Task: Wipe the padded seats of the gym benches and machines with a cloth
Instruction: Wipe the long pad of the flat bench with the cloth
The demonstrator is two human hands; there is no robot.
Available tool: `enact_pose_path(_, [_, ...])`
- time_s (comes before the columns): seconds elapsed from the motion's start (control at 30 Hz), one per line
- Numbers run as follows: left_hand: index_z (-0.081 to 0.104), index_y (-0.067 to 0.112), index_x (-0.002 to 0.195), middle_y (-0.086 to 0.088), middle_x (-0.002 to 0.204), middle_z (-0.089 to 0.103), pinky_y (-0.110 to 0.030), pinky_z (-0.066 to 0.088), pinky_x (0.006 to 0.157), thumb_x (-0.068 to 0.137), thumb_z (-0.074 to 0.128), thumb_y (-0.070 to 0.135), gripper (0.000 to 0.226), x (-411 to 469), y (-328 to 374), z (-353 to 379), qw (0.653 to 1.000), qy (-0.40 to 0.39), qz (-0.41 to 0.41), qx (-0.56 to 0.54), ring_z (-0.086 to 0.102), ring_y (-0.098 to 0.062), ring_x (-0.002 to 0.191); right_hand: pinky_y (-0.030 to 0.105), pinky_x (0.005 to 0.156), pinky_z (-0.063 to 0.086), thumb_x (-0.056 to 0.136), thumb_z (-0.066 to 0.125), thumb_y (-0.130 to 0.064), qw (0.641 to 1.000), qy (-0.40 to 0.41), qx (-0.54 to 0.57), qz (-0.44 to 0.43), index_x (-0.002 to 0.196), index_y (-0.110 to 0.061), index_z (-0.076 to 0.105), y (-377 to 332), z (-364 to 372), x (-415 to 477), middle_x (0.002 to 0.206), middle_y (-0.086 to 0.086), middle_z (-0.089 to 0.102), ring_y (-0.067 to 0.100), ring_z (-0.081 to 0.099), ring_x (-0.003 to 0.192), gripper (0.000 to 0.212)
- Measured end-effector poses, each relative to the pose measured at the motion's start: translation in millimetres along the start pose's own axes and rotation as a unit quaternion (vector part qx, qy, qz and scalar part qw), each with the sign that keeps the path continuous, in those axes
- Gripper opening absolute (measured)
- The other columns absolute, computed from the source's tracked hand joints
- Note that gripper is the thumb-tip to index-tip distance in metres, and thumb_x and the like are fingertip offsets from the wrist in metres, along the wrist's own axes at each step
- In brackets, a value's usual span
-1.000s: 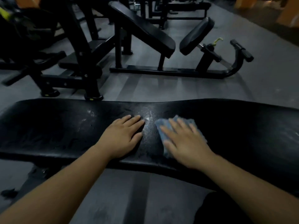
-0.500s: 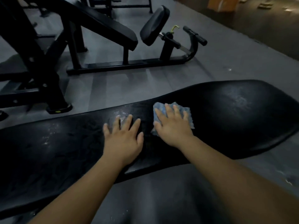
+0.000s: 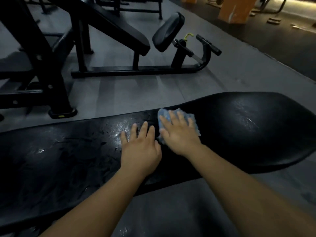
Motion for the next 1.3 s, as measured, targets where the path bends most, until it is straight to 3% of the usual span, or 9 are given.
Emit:
enact_pose_path(0.17, [0.028, 0.030, 0.154, 0.004, 0.164, 0.023, -0.049, 0.014, 0.120, 0.086, 0.003, 0.056, 0.077, -8.0, -39.5, -9.2, 0.998, 0.000, 0.028, 0.057, 0.020, -0.026, 0.150, 0.044, 0.123, 0.002, 0.093, 0.007, -0.060, 0.982, -0.010, 0.024, -0.188, 0.157, -0.042, 0.015, 1.7, -0.6, -77.3, 0.167, -0.010, 0.003, 0.015, -0.003, 0.154, 0.067])
enact_pose_path(0.37, [0.015, 0.028, 0.158, 0.008, 0.166, 0.008, -0.052, 0.006, 0.122, 0.084, -0.001, 0.061, 0.082, -17.9, -48.8, -6.0, 0.999, 0.005, -0.027, 0.036, 0.004, -0.019, 0.153, 0.053, 0.122, 0.002, 0.102, 0.017, -0.055, 0.999, -0.012, 0.004, -0.041, 0.158, -0.040, 0.010, 6.9, -5.4, 39.6, 0.168, -0.003, 0.001, 0.023, -0.002, 0.154, 0.058])
enact_pose_path(0.6, [0.016, 0.026, 0.158, 0.005, 0.167, 0.007, -0.050, 0.005, 0.123, 0.076, -0.007, 0.054, 0.089, -23.0, -52.2, -7.4, 0.997, 0.004, -0.060, 0.042, 0.003, -0.021, 0.153, 0.045, 0.123, -0.002, 0.092, 0.009, -0.061, 0.943, -0.019, 0.009, -0.332, 0.157, -0.043, 0.013, -20.3, 0.5, -65.1, 0.167, -0.009, -0.001, 0.015, -0.005, 0.153, 0.068])
enact_pose_path(0.8, [0.013, 0.028, 0.159, 0.006, 0.167, 0.004, -0.048, 0.004, 0.123, 0.076, -0.008, 0.055, 0.089, -25.1, -47.9, -11.6, 0.997, 0.007, -0.063, 0.046, 0.001, -0.019, 0.153, 0.053, 0.122, 0.000, 0.100, 0.018, -0.061, 0.987, -0.029, -0.004, -0.160, 0.157, -0.041, 0.010, -4.9, -3.1, 48.7, 0.168, -0.001, 0.001, 0.022, -0.002, 0.154, 0.061])
enact_pose_path(0.87, [0.014, 0.028, 0.159, 0.006, 0.167, 0.006, -0.048, 0.004, 0.123, 0.077, -0.006, 0.055, 0.088, -25.7, -48.1, -11.0, 0.997, 0.010, -0.063, 0.045, 0.002, -0.019, 0.153, 0.055, 0.121, -0.001, 0.099, 0.015, -0.060, 0.985, -0.021, -0.004, -0.170, 0.157, -0.040, 0.010, -25.6, -0.8, 44.4, 0.168, 0.000, 0.000, 0.024, -0.003, 0.154, 0.062])
enact_pose_path(1.03, [0.018, 0.029, 0.158, 0.007, 0.167, 0.008, -0.047, 0.007, 0.123, 0.077, -0.007, 0.054, 0.088, -24.9, -50.1, -9.8, 0.996, 0.019, -0.066, 0.051, 0.005, -0.019, 0.153, 0.042, 0.122, -0.004, 0.090, 0.010, -0.065, 0.921, -0.024, 0.006, -0.388, 0.157, -0.042, 0.014, -19.9, -2.2, -51.6, 0.168, -0.007, 0.002, 0.015, -0.004, 0.154, 0.071])
enact_pose_path(1.1, [0.019, 0.028, 0.157, 0.006, 0.166, 0.010, -0.047, 0.008, 0.123, 0.077, -0.006, 0.053, 0.088, -25.3, -49.6, -10.2, 0.996, 0.022, -0.066, 0.048, 0.007, -0.019, 0.153, 0.037, 0.121, -0.006, 0.088, 0.010, -0.069, 0.930, -0.034, -0.010, -0.367, 0.156, -0.046, 0.012, -1.8, -4.4, -31.4, 0.167, -0.009, 0.000, 0.012, -0.004, 0.153, 0.073])
enact_pose_path(1.23, [0.020, 0.029, 0.157, 0.007, 0.166, 0.012, -0.046, 0.009, 0.123, 0.078, -0.002, 0.052, 0.084, -24.6, -50.7, -9.8, 0.997, 0.022, -0.063, 0.040, 0.008, -0.019, 0.153, 0.050, 0.123, -0.001, 0.098, 0.019, -0.064, 0.978, -0.017, -0.015, -0.207, 0.157, -0.043, 0.009, -17.2, -3.7, 38.8, 0.168, -0.003, 0.001, 0.019, -0.003, 0.154, 0.063])
enact_pose_path(1.3, [0.022, 0.029, 0.157, 0.007, 0.166, 0.014, -0.044, 0.010, 0.123, 0.083, 0.006, 0.049, 0.078, -23.7, -53.7, -10.3, 0.997, 0.023, -0.064, 0.028, 0.010, -0.018, 0.153, 0.054, 0.122, -0.003, 0.099, 0.019, -0.063, 0.976, -0.020, -0.005, -0.217, 0.157, -0.043, 0.010, -39.2, 0.4, 29.2, 0.168, -0.001, -0.002, 0.022, -0.006, 0.154, 0.061])
Point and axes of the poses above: each hand's wrist, its own x-axis towards the middle knuckle, its own z-axis out of the palm, y = z × x, the point moved 5 cm from there along x, towards the middle knuckle
